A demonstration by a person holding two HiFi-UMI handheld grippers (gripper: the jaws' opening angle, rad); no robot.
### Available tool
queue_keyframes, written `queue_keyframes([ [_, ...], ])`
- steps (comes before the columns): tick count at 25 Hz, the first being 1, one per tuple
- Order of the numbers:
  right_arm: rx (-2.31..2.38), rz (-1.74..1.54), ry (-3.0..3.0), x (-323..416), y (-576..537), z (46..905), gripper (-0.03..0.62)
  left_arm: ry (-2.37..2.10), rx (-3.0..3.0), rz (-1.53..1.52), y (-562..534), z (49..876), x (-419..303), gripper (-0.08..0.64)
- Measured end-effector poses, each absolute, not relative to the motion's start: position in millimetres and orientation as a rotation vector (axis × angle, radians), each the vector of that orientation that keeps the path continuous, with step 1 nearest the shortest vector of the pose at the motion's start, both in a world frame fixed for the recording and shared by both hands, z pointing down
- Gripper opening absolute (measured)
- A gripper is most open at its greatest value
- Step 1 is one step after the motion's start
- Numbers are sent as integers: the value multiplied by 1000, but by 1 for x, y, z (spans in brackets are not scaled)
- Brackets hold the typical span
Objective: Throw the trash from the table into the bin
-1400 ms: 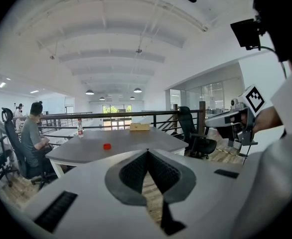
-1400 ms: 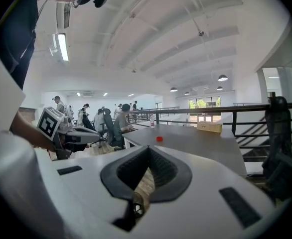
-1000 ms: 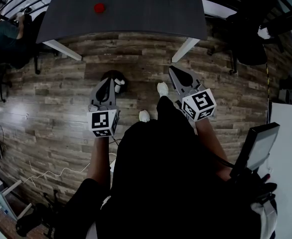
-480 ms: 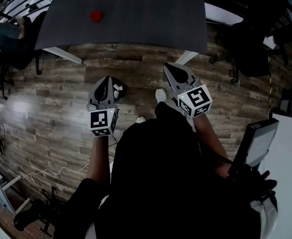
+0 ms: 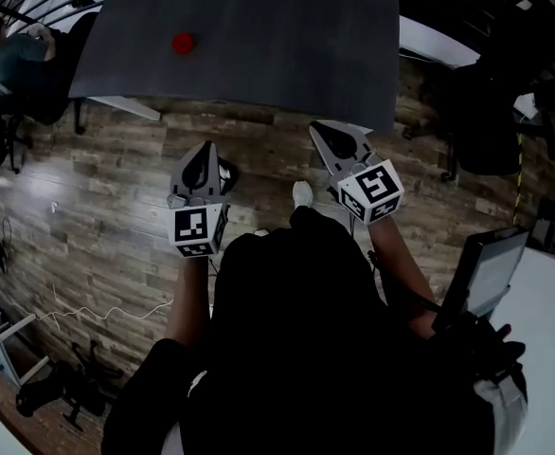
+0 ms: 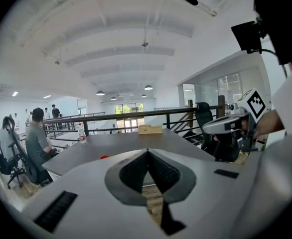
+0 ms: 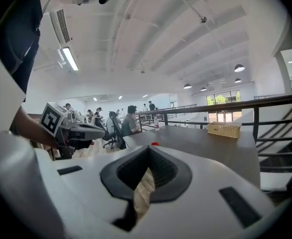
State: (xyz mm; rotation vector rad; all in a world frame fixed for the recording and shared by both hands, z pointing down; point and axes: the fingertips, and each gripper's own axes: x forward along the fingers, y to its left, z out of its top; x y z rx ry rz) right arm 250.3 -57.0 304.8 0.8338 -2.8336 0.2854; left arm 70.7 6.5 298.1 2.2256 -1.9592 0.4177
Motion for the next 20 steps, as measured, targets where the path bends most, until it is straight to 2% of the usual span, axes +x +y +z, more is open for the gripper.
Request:
queue_keyframes([
  [20, 579, 337, -2862, 263, -126, 324, 5, -2070, 2065, 491, -44, 304, 93, 9],
])
